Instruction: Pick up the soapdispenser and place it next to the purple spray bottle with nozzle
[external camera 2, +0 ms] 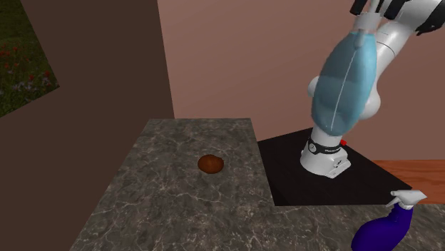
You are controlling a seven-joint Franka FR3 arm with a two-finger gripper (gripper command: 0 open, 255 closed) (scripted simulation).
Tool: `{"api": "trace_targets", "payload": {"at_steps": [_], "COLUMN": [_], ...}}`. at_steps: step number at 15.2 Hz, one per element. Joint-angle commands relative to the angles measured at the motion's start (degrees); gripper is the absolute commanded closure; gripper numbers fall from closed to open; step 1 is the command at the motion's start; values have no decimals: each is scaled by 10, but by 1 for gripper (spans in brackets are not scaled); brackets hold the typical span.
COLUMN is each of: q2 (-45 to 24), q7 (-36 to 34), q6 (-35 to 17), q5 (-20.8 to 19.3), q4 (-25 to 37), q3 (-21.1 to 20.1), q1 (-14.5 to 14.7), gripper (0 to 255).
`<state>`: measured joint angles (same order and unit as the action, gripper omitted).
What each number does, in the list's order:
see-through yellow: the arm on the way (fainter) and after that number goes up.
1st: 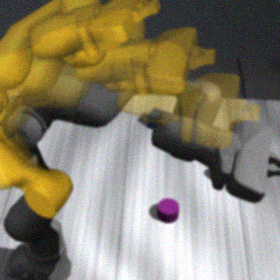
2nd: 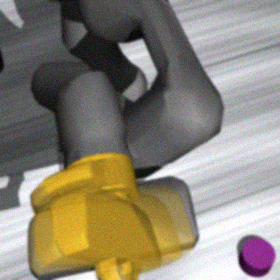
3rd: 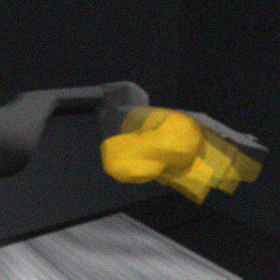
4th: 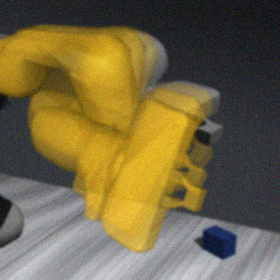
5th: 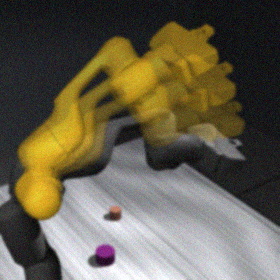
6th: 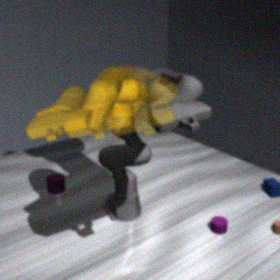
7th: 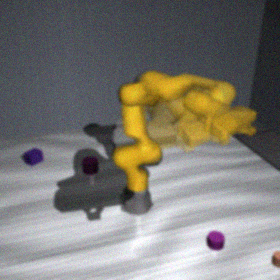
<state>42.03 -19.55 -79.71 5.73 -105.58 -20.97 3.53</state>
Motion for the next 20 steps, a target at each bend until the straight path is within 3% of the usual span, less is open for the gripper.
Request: {"api": "trace_targets", "payload": {"at_steps": [1,8,14,18,19,20], "q2": [-6,-42,-97,-150,-165,-188], "q7": [-30,-132,-228,-300,-319,-347], "q6": [5,27,46,62,67,75], "q5": [11,39,45,32,26,14], "q4": [14,84,174,254,278,314], "q3": [-29,-133,-248,-361,-399,-464], "q1": [0,-11,-45,-96,-117,-156], "gripper": [255,255,255,255,255,255]}}
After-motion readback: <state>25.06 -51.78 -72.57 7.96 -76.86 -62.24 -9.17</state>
